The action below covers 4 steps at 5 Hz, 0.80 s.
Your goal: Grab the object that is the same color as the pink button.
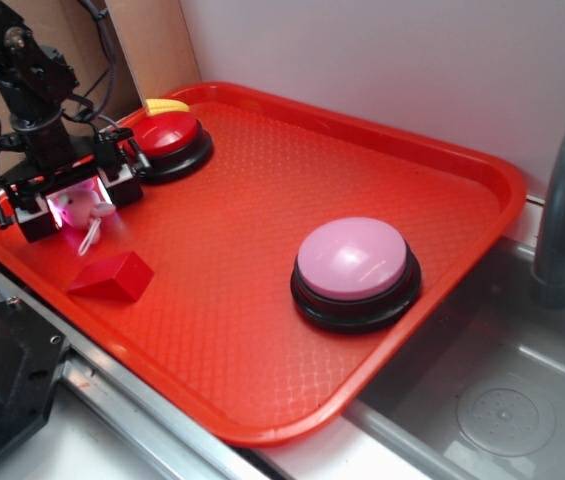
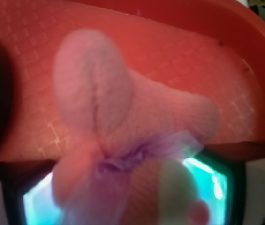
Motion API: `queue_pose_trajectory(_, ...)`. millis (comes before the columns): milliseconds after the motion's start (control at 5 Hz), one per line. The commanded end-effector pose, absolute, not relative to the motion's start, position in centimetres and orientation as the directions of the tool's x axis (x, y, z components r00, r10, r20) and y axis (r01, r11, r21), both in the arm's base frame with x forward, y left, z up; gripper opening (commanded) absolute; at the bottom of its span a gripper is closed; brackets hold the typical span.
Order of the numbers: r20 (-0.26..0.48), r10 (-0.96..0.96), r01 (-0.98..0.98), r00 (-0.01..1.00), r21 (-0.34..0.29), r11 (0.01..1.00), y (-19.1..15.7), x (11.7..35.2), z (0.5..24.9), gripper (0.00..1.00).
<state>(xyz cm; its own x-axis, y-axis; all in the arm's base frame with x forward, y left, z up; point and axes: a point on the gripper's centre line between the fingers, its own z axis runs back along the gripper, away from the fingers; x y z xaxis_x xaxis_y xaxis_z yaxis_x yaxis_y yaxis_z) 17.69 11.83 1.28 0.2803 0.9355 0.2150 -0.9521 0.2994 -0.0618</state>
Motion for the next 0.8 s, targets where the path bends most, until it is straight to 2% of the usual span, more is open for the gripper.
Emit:
queue_pose_trajectory(0, 0.237, 0.926, -0.936, 0.296, -0.121, 0.330, 11.7, 17.4, 2.6, 0.00)
queue_pose_trajectory(200, 0.241, 0.907, -0.908, 0.345, -0.160, 0.387, 11.0, 17.6, 5.0, 0.00)
queue_pose_trajectory(400, 0.226, 0.846, -0.842, 0.483, -0.144, 0.520, 9.6, 18.5, 8.2, 0.00)
queue_pose_trajectory(600, 0.156, 0.707, -0.697, 0.689, -0.122, 0.706, 5.9, 19.5, 12.3, 0.00)
